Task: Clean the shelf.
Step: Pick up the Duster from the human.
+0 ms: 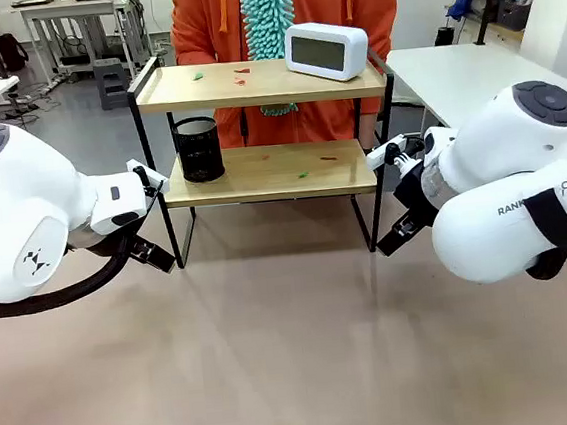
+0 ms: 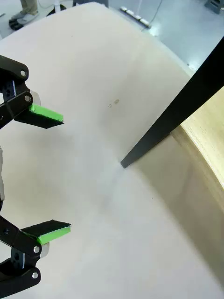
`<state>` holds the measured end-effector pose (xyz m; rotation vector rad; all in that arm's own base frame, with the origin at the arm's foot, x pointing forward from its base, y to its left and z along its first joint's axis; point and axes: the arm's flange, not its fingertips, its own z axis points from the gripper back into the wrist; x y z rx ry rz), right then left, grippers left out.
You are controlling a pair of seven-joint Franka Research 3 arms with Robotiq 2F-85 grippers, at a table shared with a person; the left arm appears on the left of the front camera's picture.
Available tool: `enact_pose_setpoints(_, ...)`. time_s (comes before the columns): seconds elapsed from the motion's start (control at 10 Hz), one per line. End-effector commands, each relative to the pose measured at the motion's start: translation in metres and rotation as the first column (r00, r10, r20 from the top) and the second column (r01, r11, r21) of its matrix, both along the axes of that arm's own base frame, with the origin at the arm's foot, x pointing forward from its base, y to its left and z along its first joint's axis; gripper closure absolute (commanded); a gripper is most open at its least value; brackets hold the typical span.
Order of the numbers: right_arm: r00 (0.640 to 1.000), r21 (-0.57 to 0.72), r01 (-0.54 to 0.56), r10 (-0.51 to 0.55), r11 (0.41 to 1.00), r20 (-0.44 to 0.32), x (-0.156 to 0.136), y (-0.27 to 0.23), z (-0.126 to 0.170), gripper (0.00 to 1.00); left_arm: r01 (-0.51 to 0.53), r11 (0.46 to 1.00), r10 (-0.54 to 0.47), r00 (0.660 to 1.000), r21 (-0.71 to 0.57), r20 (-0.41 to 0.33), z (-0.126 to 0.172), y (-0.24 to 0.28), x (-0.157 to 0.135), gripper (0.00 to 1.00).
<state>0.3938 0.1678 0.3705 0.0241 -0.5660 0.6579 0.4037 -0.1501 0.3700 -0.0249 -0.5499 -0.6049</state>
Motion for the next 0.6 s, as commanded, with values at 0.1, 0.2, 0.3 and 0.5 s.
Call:
enact_pose_setpoints(0.1,1.0,0.0,0.0,0.0,1.0,0.0,0.0,0.0,0.0,0.0,0.0,1.0,0.0,1.0,0.0,0.0,0.0001,-0.0001,0.0,0.0)
enact_pose_setpoints(0.2,1.0,0.0,0.0,0.0,1.0,0.0,0.0,0.0,0.0,0.0,0.0,1.0,0.0,1.0,0.0,0.0,0.0001,-0.0001,0.0,0.0)
enact_pose_setpoints(0.3,1.0,0.0,0.0,0.0,1.0,0.0,0.0,0.0,0.0,0.0,0.0,1.0,0.0,1.0,0.0,0.0,0.0001,-0.0001,0.0,0.0)
enact_pose_setpoints(0.5,1.0,0.0,0.0,0.0,1.0,0.0,0.0,0.0,0.0,0.0,0.0,1.0,0.0,1.0,0.0,0.0,0.0001,-0.0001,0.0,0.0)
